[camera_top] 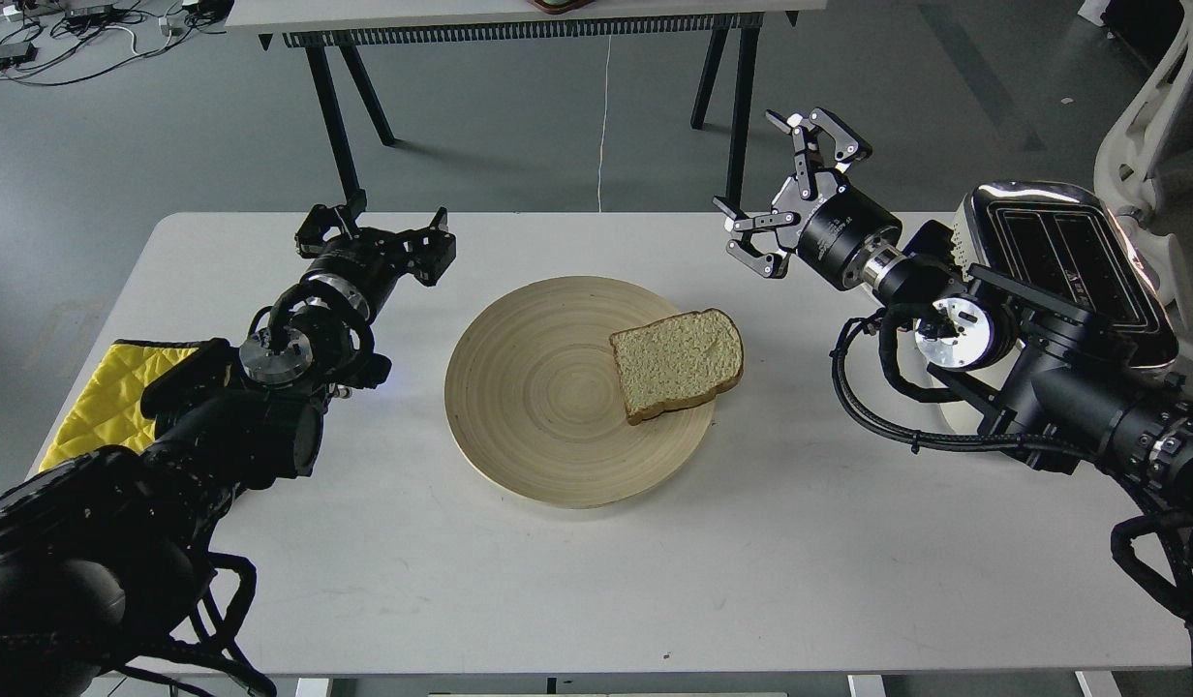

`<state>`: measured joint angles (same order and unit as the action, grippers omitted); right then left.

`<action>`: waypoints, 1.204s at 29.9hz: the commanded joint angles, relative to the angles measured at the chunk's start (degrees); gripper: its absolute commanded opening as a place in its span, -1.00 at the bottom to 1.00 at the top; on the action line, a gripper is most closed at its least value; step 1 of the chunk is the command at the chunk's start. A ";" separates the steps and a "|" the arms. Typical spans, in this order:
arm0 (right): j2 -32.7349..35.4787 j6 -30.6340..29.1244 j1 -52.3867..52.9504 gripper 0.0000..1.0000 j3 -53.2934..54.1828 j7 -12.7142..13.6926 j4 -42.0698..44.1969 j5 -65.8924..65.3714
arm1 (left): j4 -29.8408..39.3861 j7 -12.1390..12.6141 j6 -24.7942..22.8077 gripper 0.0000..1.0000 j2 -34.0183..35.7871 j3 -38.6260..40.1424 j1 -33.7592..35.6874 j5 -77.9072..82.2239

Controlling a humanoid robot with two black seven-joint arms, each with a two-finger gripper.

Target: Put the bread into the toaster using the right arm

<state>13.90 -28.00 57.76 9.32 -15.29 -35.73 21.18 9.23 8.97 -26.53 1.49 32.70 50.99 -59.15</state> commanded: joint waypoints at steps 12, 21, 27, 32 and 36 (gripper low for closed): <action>0.43 0.00 0.16 0.97 0.43 0.08 0.23 0.00 | 0.00 -0.09 0.16 1.00 -0.08 -0.09 0.08 0.18; 0.69 0.00 3.93 0.97 0.17 0.34 -0.48 -2.28 | 0.00 -0.09 0.16 1.00 -0.08 -0.09 0.08 0.18; 5.96 10.58 8.15 0.97 -0.18 0.61 -7.58 -10.44 | 0.00 -0.09 0.16 1.00 -0.08 -0.09 0.08 0.18; 7.81 26.21 8.86 0.97 -0.71 1.75 -13.73 -23.97 | 0.00 -0.09 0.16 1.00 -0.08 -0.09 0.08 0.18; 9.83 35.89 8.78 0.97 -5.79 2.37 -18.66 -28.29 | 0.00 -0.09 0.16 1.00 -0.08 -0.09 0.08 0.18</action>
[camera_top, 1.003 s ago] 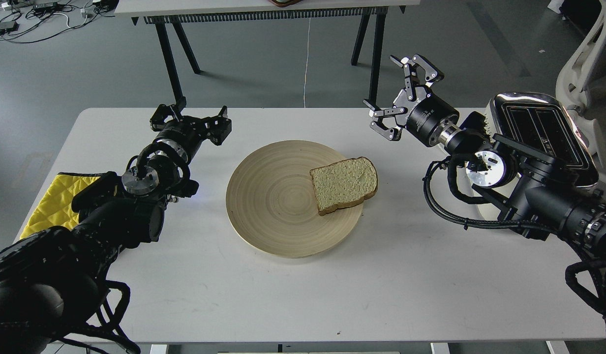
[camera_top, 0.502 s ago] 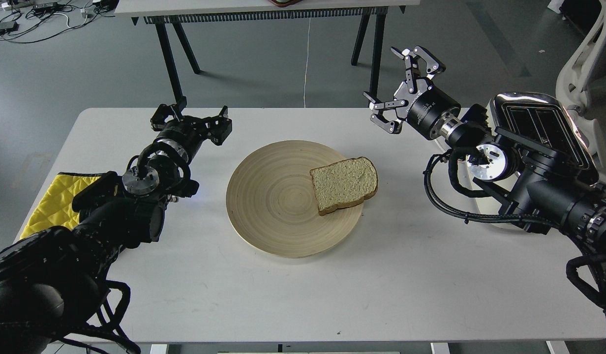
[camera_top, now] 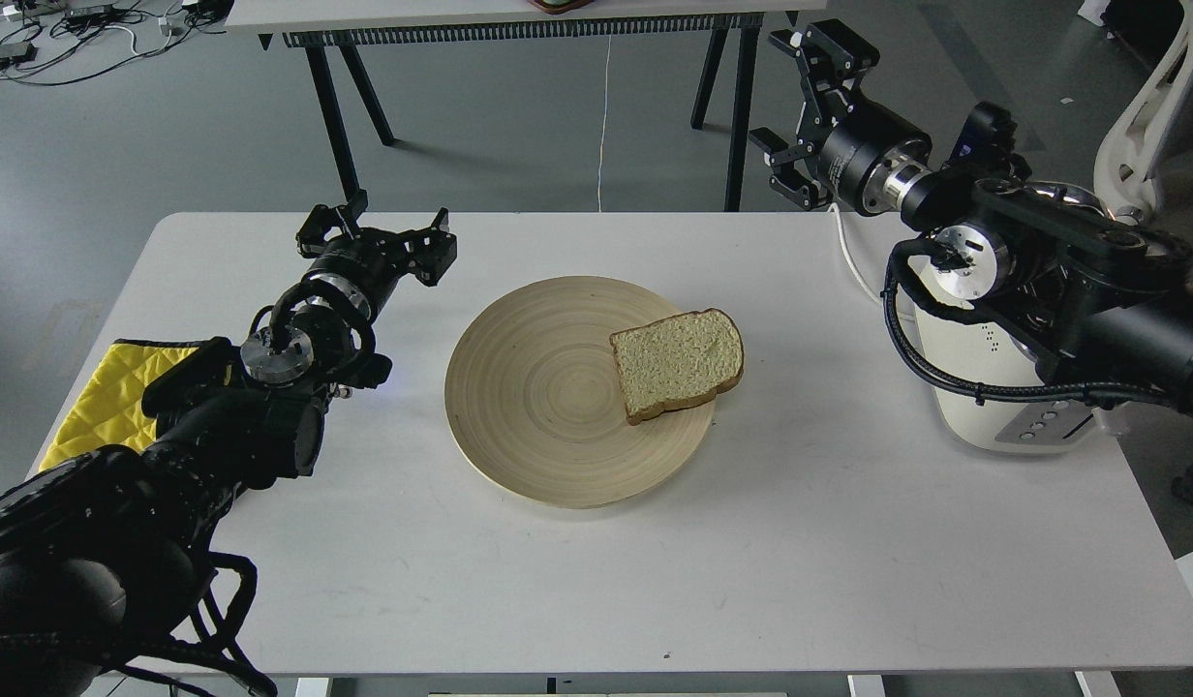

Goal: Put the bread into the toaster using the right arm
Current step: 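Move the right gripper toward the bread slice on the wooden plate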

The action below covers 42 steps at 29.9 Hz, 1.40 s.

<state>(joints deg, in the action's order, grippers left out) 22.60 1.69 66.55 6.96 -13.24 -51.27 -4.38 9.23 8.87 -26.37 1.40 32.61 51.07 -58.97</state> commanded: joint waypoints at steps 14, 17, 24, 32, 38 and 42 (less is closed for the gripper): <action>-0.71 13.26 1.30 0.85 -24.98 0.94 -4.89 -3.00 | 0.00 0.01 0.00 1.00 0.00 0.00 0.00 0.00; -2.55 13.26 0.07 0.80 -25.86 1.03 -4.45 -3.09 | 0.00 0.01 0.00 1.00 0.00 0.00 0.00 0.00; -5.28 15.63 -2.83 0.71 -26.04 1.99 -4.28 -3.62 | 0.00 0.01 0.00 1.00 0.00 0.00 0.00 0.00; -5.55 15.72 -3.10 0.60 -28.67 3.49 -4.28 -5.02 | 0.00 0.01 0.00 1.00 0.00 0.00 0.00 0.00; -5.98 15.72 -3.19 0.56 -28.85 3.57 -4.28 -5.29 | 0.00 0.01 0.00 1.00 0.00 0.00 0.00 0.00; -6.07 16.33 -3.10 0.55 -28.67 3.57 -4.28 -5.29 | 0.00 0.01 0.00 1.00 0.00 0.00 0.00 0.00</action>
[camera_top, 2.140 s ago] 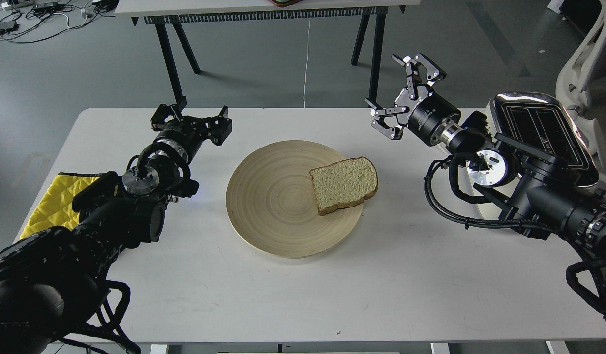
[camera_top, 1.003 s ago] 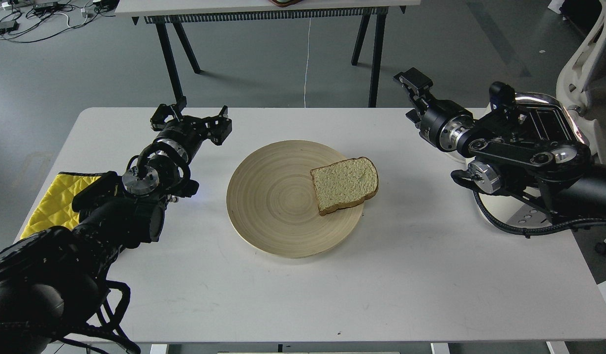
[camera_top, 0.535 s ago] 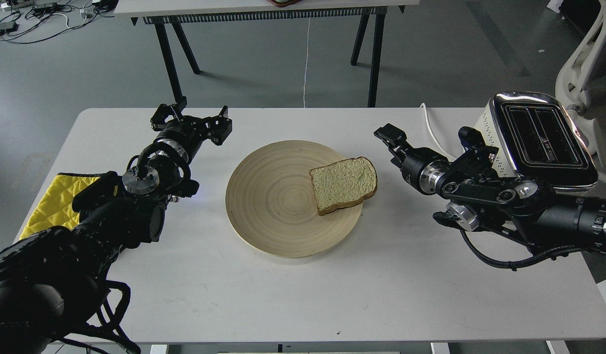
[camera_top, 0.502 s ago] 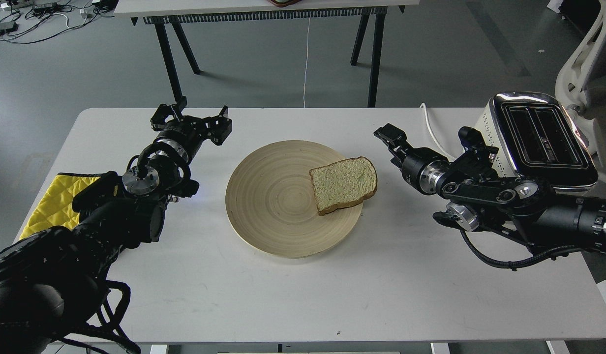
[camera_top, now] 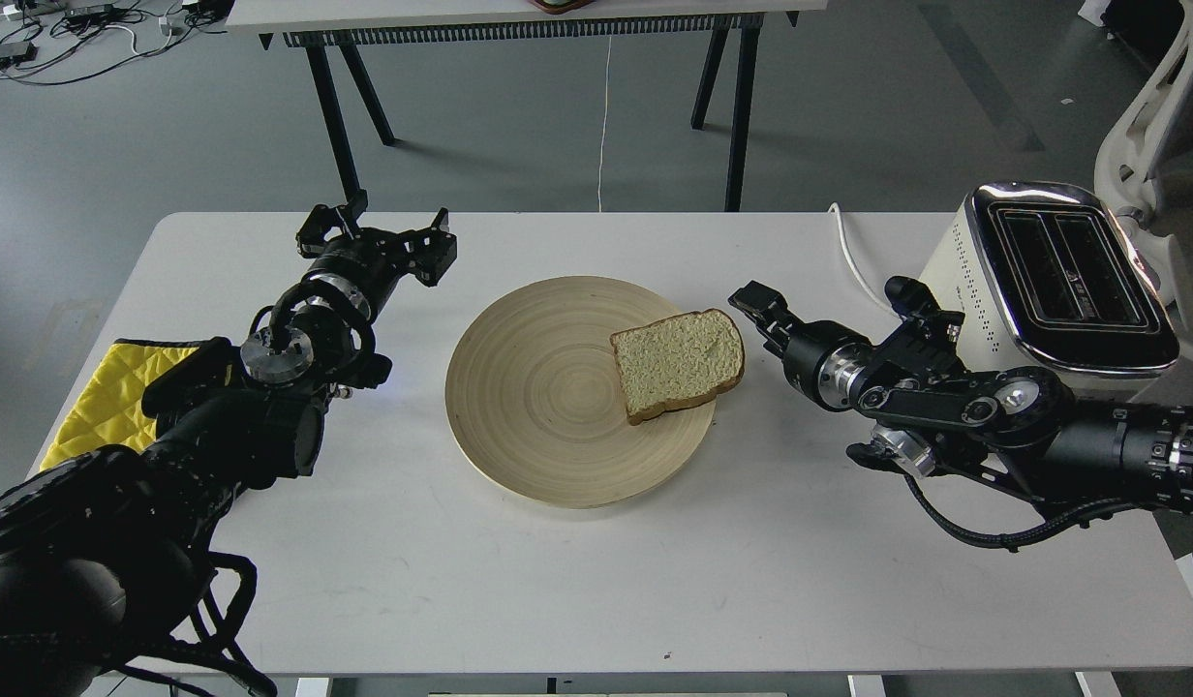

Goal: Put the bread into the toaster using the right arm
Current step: 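Move the right gripper toward the bread slice on the wooden plate, then close the right gripper on the edge of the bread slice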

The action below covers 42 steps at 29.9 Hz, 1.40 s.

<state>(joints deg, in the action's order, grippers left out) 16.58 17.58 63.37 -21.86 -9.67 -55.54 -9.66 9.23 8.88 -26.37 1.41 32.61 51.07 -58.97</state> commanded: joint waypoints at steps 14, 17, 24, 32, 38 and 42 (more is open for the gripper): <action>-2.08 0.70 -0.27 0.48 0.06 1.05 0.52 -3.00 | 0.00 0.00 0.00 1.00 0.00 0.00 0.00 0.00; -2.70 0.70 -0.35 0.46 -0.11 1.05 0.70 -3.00 | 0.00 0.00 0.00 1.00 0.00 0.00 0.00 0.00; -3.13 0.70 -0.53 0.40 -0.38 1.14 0.70 -3.00 | 0.00 0.00 0.00 1.00 0.00 0.00 0.00 0.00; -3.49 0.61 -0.97 0.19 -0.38 1.14 0.70 -3.08 | 0.00 0.00 0.00 1.00 0.00 0.00 0.08 0.00; -3.49 0.61 -1.23 -0.01 -0.29 1.32 0.70 -4.40 | 0.00 0.00 0.00 1.00 0.00 0.00 0.08 0.00; -3.49 0.61 -1.23 -0.26 -0.12 1.41 0.79 -4.31 | 0.00 0.00 0.00 1.00 0.00 0.00 0.08 0.00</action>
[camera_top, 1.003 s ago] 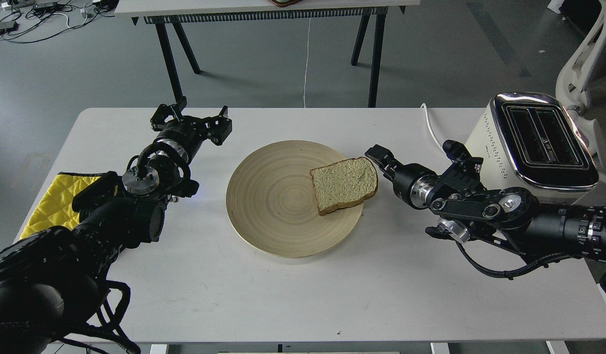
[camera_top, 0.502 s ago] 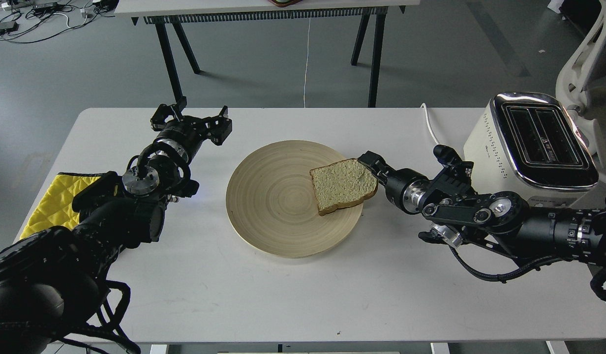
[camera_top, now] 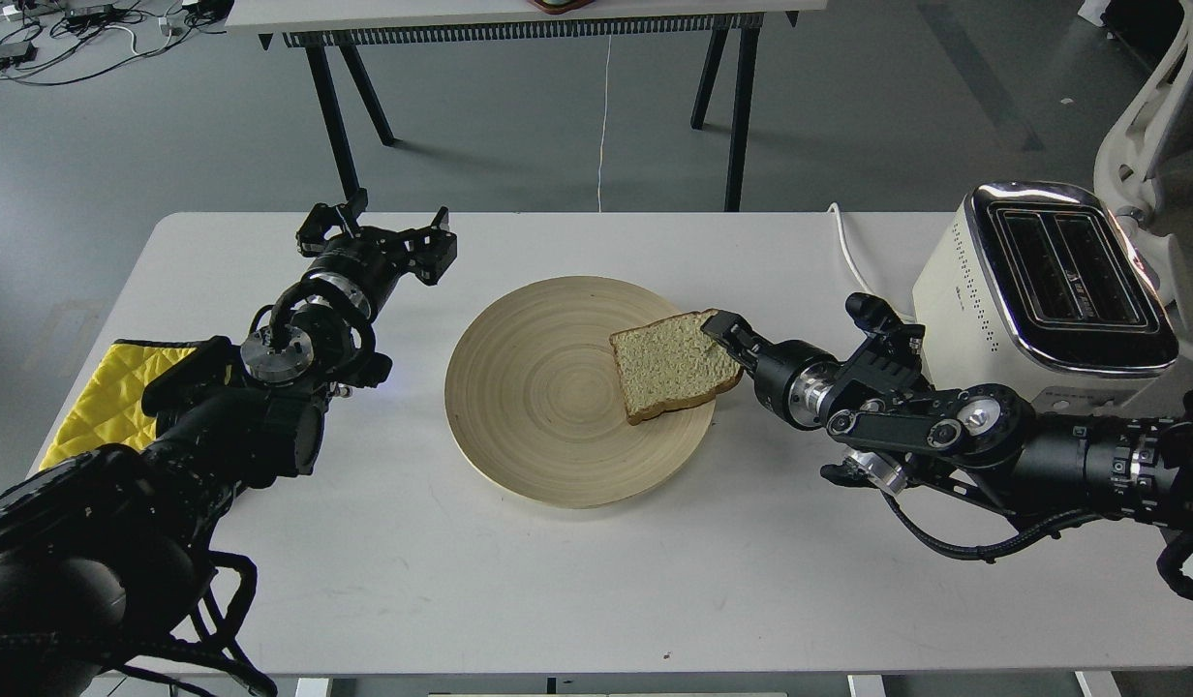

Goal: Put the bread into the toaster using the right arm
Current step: 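Close the right gripper on the edge of the bread slice, then lift the bread slice up off the plate with the right gripper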

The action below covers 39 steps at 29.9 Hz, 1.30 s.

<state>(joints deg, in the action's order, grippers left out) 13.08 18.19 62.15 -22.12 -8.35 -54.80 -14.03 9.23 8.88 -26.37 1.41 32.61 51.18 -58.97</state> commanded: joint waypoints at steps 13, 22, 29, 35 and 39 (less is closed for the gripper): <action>0.11 -0.17 0.34 -0.49 0.85 0.01 -0.39 0.06 | 0.00 0.00 0.00 1.00 0.00 0.00 -0.03 0.00; 0.37 -0.08 1.13 -0.59 3.30 -0.08 -0.66 0.06 | 0.00 0.00 0.00 1.00 0.00 0.00 -0.03 0.00; 0.63 0.01 1.22 -0.69 12.44 -0.61 0.05 0.06 | 0.00 0.00 0.00 1.00 0.00 0.00 -0.03 0.00; 5.01 0.10 4.64 -0.71 20.71 -0.52 -1.44 0.23 | 0.00 0.00 0.00 1.00 0.00 0.00 -0.03 0.00; 12.30 0.01 10.08 -0.71 21.16 -0.08 -5.56 0.32 | 0.00 0.00 0.00 1.00 0.00 0.00 -0.03 0.00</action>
<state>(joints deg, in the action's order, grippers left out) 20.17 18.31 68.59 -1.38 -8.83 -57.46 -13.81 9.23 8.88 -26.37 1.41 32.61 51.14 -58.97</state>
